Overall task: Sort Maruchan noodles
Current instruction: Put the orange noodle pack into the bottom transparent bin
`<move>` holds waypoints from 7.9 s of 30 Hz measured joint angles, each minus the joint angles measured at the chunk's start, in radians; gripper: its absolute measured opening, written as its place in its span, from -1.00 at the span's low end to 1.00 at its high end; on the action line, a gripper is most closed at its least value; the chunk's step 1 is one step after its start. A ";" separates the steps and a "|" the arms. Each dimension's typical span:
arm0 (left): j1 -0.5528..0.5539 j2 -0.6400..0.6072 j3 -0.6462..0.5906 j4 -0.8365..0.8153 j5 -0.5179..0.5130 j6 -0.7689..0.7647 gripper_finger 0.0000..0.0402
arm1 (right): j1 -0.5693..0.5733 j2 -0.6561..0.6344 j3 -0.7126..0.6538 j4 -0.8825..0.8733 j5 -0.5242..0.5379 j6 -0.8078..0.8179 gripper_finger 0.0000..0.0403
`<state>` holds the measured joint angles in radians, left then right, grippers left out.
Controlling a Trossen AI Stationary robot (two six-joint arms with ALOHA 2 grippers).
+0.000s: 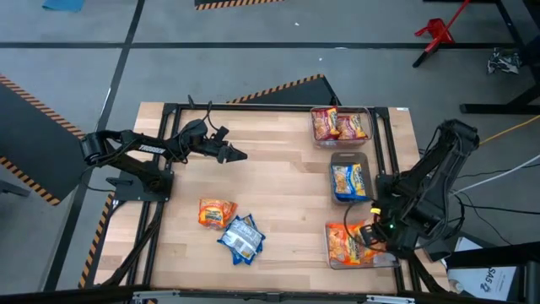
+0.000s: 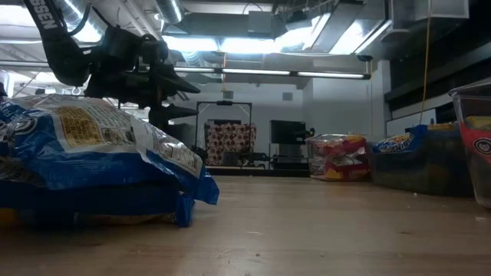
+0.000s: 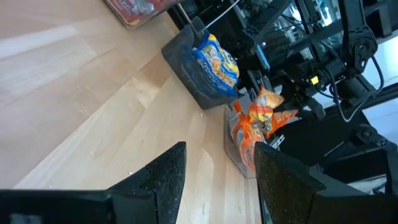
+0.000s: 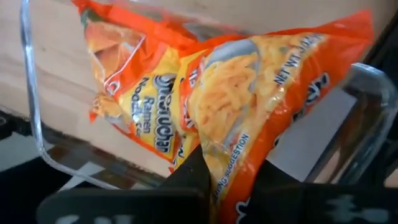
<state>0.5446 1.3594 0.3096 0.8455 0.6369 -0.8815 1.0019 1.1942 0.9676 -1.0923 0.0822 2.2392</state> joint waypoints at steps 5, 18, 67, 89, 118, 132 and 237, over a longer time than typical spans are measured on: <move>0.000 0.000 0.000 0.000 0.000 0.001 -0.09 | -0.001 0.021 0.000 0.060 -0.048 -0.021 -0.62; 0.000 0.000 0.000 0.000 0.000 0.002 -0.09 | -0.001 0.003 0.014 0.058 -0.246 -0.018 -0.02; -0.109 -0.109 0.009 0.041 0.394 -0.179 -0.11 | -0.175 0.246 0.366 -0.178 0.226 -0.243 -0.37; -0.498 -0.496 0.250 -1.338 -0.242 -0.240 -0.12 | -0.522 0.247 0.287 -0.102 0.337 -0.988 -0.37; -1.139 -0.487 0.277 -1.713 -0.918 -1.120 -0.12 | -0.577 0.247 -0.094 0.578 0.258 -1.260 0.03; -1.255 -0.313 0.250 -1.521 -0.942 -1.338 -0.12 | -0.577 0.247 -0.094 0.588 0.274 -1.260 0.05; -0.837 -0.265 0.114 -0.204 -1.321 -0.608 -0.71 | -0.885 0.716 0.456 0.933 0.327 -2.322 -0.76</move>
<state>-0.2920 1.0945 0.4236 0.6415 -0.6846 -1.4894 0.1173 1.9102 1.4239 -0.1596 0.4091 -0.0826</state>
